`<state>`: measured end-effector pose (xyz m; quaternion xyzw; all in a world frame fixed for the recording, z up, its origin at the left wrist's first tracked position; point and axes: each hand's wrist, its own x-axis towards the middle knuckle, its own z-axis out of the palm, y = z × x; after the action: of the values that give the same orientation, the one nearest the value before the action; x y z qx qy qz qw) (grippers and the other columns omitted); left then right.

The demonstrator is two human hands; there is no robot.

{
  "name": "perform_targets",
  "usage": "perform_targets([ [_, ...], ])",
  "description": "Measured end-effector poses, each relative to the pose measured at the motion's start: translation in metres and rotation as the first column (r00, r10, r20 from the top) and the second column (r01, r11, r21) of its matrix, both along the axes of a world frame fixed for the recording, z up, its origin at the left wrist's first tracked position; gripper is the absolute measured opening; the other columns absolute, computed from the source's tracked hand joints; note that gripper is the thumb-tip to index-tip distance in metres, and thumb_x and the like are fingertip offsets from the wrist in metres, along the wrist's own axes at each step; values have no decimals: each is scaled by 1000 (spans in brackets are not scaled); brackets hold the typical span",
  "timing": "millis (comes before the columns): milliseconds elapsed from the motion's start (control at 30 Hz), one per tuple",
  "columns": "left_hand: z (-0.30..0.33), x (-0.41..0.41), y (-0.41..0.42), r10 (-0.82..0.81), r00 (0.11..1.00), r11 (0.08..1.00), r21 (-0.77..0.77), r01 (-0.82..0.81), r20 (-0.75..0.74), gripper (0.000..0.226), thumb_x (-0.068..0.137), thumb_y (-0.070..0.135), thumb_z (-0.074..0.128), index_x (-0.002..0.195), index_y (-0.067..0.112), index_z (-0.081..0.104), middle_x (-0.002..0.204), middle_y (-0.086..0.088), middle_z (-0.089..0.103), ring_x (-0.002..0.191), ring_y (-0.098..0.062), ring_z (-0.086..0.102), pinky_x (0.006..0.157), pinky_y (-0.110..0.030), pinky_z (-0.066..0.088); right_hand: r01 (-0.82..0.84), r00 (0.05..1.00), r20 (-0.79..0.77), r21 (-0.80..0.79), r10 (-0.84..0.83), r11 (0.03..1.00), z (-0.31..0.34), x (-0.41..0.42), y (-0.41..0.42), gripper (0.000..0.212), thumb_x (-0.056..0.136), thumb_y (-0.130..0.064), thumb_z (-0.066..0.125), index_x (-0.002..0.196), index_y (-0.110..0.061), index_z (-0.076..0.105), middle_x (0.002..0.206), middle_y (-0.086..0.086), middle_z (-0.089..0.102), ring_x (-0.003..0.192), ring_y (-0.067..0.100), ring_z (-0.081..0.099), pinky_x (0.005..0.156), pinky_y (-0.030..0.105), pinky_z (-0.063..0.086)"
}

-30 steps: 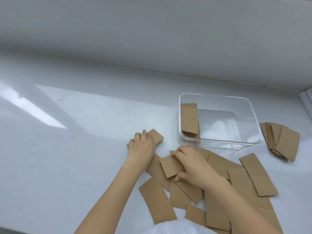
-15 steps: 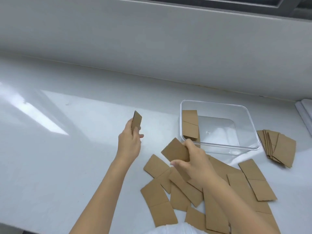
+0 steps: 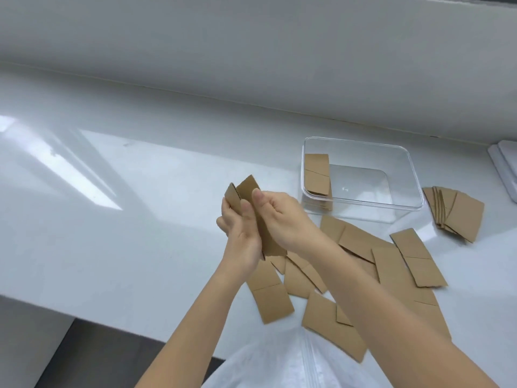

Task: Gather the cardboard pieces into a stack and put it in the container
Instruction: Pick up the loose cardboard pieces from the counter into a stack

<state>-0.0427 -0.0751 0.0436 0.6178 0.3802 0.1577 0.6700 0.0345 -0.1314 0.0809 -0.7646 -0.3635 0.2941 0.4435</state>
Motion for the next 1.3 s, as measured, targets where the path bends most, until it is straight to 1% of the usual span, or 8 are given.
perform_targets([
  [133,-11,-21,-5,-5,1000,1000,7,5,-26,81,67,76,24,123,19,37,119,-27,45,105,-34,57,46,-13,47,-129,991,-30,-61,127,990,-7,-26,3,52,92,-56,35,53,-25,48,45,-12,56,46,3,53,51,18,42],
  [300,-19,-56,-2,30,996,930,-369,2,82,39,92,31,53,124,15,39,104,-11,62,86,-29,65,58,-33,51,-125,992,-12,-160,125,979,-27,-44,-3,48,98,-43,34,59,-16,44,55,-3,47,53,12,46,55,28,37],
  [467,-26,-88,-1,-24,994,757,-648,85,103,41,81,41,52,108,16,70,107,-8,74,99,-22,70,71,-39,58,-163,983,-114,-154,147,974,-44,-62,-10,41,98,-41,37,68,-13,40,63,-4,41,64,15,41,64,33,36],
  [667,-34,-96,9,137,982,746,-665,-17,129,35,96,35,37,109,32,69,108,-4,74,97,-21,71,74,-40,60,-87,994,-93,-266,64,960,-57,-69,-15,41,93,-55,37,94,-14,45,70,-5,52,64,10,49,59,31,40],
  [833,-46,-96,24,371,929,742,-603,-292,7,29,98,29,41,119,20,60,95,-7,75,82,-24,72,76,-40,59,174,916,382,-656,123,734,-78,-66,-23,46,88,-45,55,114,-9,42,114,12,51,101,28,49,71,33,36],
  [933,-46,-92,24,378,925,753,-565,-336,-46,24,96,22,47,112,15,64,89,-5,66,73,-20,62,73,-36,54,172,900,381,-759,214,629,-91,-71,-21,61,75,-36,74,116,-10,38,113,15,46,101,28,45,69,31,33],
  [1100,-41,-83,19,356,930,764,-546,-344,-87,19,92,21,55,106,13,65,85,-4,64,76,-19,61,73,-35,53,180,893,399,-742,210,646,-98,-68,-8,71,70,-14,79,124,-9,33,111,16,49,100,29,47,66,31,32],
  [1300,-30,-73,20,339,937,785,-525,-331,-83,17,91,21,56,103,14,66,97,-6,67,84,-20,66,73,-35,56,-61,958,170,-667,231,743,-81,-53,-14,29,82,-13,68,90,-8,40,87,12,58,77,27,50,46,30,29],
])
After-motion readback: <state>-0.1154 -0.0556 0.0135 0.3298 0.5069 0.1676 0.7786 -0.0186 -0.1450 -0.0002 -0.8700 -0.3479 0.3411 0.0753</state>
